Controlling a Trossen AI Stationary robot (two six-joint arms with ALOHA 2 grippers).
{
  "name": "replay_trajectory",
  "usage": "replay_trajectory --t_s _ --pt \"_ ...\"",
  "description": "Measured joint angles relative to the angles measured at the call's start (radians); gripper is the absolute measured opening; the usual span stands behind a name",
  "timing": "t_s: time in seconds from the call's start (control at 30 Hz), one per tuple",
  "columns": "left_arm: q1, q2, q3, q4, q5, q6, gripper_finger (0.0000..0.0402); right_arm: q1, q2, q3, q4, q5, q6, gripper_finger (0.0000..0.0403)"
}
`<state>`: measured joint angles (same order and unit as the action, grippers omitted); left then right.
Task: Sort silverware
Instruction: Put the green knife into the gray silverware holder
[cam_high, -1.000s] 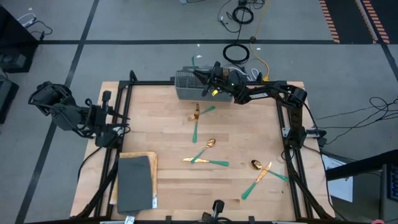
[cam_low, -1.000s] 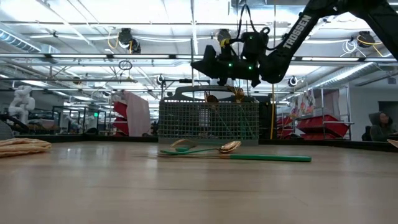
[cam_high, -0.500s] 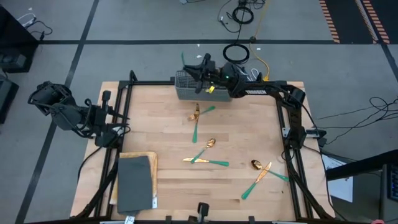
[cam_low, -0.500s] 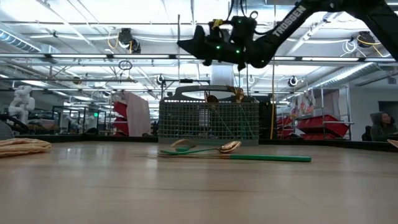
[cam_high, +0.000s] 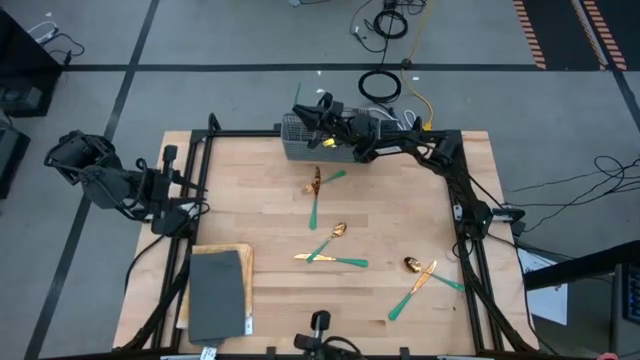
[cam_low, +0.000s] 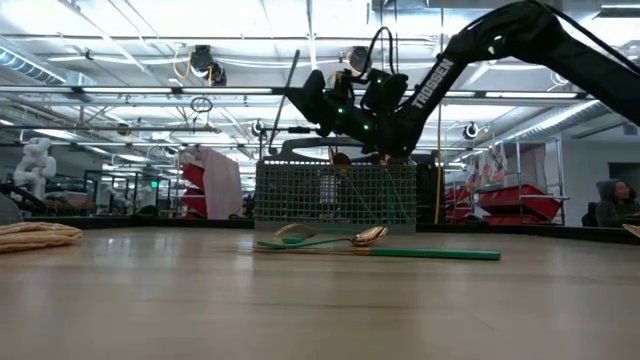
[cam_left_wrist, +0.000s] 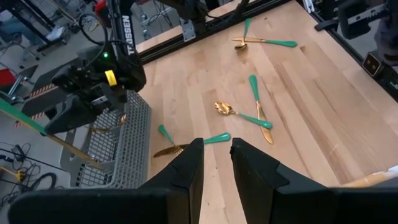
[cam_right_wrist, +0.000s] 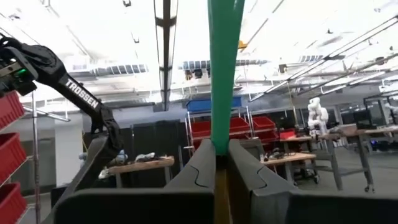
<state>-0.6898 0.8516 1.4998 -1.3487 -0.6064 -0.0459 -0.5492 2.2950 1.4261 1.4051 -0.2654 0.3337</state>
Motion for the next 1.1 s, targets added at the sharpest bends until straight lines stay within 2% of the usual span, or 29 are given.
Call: replay_trajectory --t_s 0.43,0.8,1.1 --pt "0.000 -0.004 0.000 0.000 0.000 0.000 0.0090 0.008 0.002 -0.001 -0.066 0.005 -0.065 0.0002" --pt "0.000 -0.004 0.000 0.000 0.000 -0.009 0.0090 0.014 -0.002 -0.002 -0.095 0.012 -0.071 0.0056" --pt "0.000 -0.004 0.000 0.000 0.017 -0.026 0.0090 0.024 -0.002 -0.004 -0.097 0.026 -0.072 0.0061"
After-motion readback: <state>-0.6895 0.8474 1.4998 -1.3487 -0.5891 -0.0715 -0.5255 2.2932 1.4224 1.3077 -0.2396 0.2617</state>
